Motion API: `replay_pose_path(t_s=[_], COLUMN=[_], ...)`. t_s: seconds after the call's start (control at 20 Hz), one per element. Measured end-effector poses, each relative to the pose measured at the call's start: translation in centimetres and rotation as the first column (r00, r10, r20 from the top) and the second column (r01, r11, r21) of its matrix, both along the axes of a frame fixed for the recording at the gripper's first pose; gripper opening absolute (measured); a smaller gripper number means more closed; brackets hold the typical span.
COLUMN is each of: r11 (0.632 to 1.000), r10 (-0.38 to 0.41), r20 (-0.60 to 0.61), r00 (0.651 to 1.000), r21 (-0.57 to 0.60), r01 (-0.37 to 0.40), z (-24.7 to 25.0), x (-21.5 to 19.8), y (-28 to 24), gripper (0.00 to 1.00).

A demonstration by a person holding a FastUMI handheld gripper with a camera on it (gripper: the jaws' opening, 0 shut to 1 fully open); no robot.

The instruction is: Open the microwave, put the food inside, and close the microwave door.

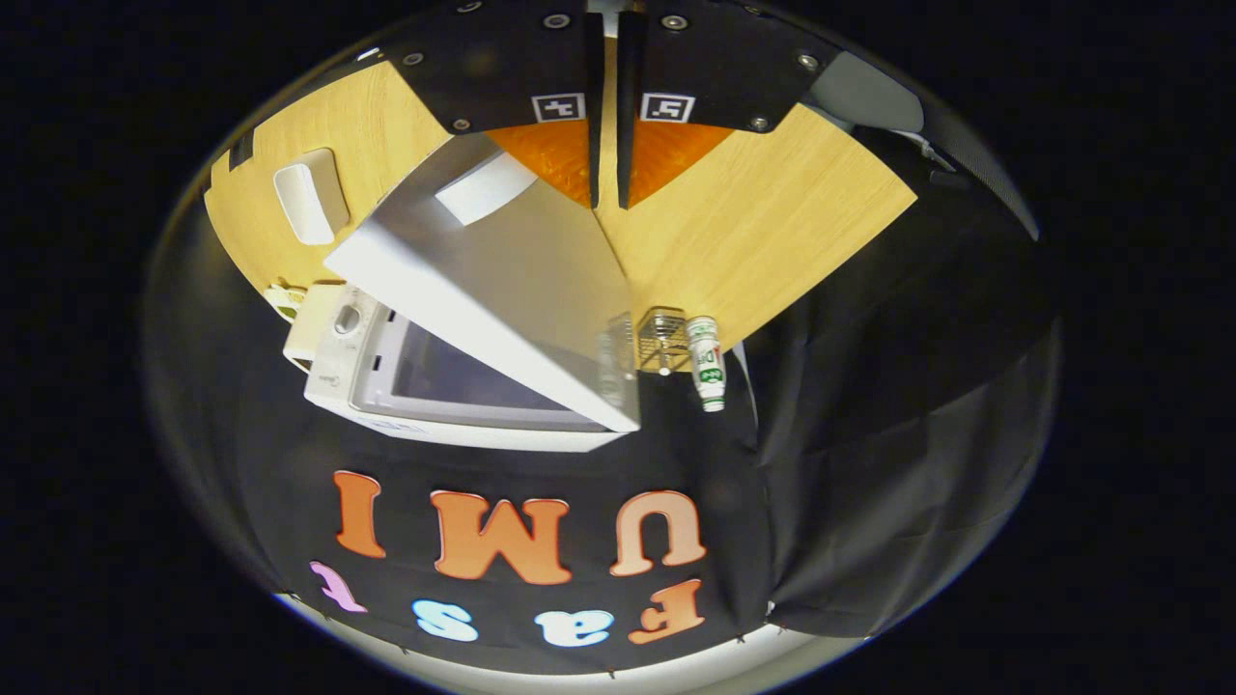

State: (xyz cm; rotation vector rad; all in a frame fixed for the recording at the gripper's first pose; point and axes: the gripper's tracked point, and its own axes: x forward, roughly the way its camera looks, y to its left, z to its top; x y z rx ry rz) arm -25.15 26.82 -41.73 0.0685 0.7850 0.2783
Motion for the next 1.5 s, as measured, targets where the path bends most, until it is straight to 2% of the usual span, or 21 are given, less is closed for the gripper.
replay_pose_path(t_s=[0.15, 0.4, 0.5, 0.55, 0.7, 0.95, 1.15, 1.4, 1.5], r11=[0.996, 0.982, 0.967, 0.958, 0.937, 0.917, 0.909, 0.915, 0.922], r10=[-0.088, -0.175, -0.227, -0.253, -0.306, -0.315, -0.325, -0.358, -0.344], r20=[-0.012, 0.034, 0.038, 0.033, 0.031, 0.067, 0.106, 0.112, 0.109], r00=[0.996, 0.984, 0.973, 0.967, 0.951, 0.947, 0.94, 0.927, 0.933], r21=[-0.01, -0.068, -0.111, -0.129, -0.169, -0.235, -0.238, -0.157, -0.149], r01=[0.088, 0.177, 0.229, 0.255, 0.307, 0.322, 0.341, 0.373, 0.357], z=[-0.9, -1.9, -2.8, -3.3, -3.9, -3.9, -3.4, -3.6, -3.9], x=[3.1, 8.1, 9.7, 10.5, 12.2, 15.5, 18.7, 22.2, 22.2], y=[-3.1, -7.5, -9.5, -10.4, -12.1, -13.3, -14.3, -15.5, -15.2], gripper=[0.06, 0.06, 0.06, 0.02, 0.01, 0.01, 0.01, 0.03, 0.02])
